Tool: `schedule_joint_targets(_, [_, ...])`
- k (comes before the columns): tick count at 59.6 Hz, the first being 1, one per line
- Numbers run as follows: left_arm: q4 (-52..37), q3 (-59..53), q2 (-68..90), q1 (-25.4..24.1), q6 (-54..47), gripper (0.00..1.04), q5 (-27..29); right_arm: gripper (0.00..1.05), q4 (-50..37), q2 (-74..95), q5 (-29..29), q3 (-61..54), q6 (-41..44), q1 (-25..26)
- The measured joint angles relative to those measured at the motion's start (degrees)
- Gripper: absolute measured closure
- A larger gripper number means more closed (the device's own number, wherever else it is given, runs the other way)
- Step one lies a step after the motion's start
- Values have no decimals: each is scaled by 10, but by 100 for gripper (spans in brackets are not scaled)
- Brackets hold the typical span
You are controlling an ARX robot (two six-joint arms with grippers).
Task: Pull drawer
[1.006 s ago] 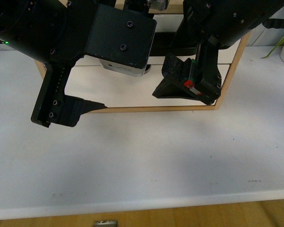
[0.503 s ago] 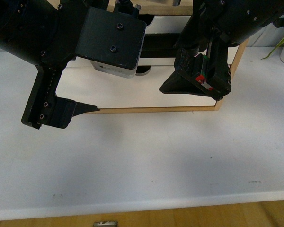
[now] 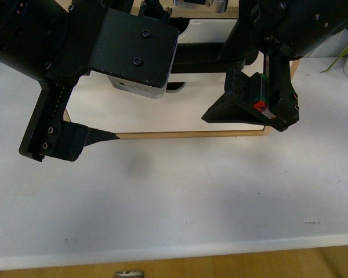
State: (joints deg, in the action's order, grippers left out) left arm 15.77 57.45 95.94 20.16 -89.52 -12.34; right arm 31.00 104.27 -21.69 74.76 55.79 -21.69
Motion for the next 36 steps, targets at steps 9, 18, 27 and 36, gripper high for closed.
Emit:
schedule_joint_targets(9, [1,-11,-9,0,-3,6,-1,9,12,-8,-2,-6,8,-5])
schedule_joint_targets(18, [12,-33,-33,-1,-9,6,-9,9,27,-25,-3,-21,16,-17])
schedule_joint_targets(27, [20,-55,-57,0,-21,6,-7,9,26,-40,-4,-40,16,-27])
schedule_joint_targets(36, [29,-79,-85,8,-28,6,-5,9,24,-57,-9,-66,15,-40])
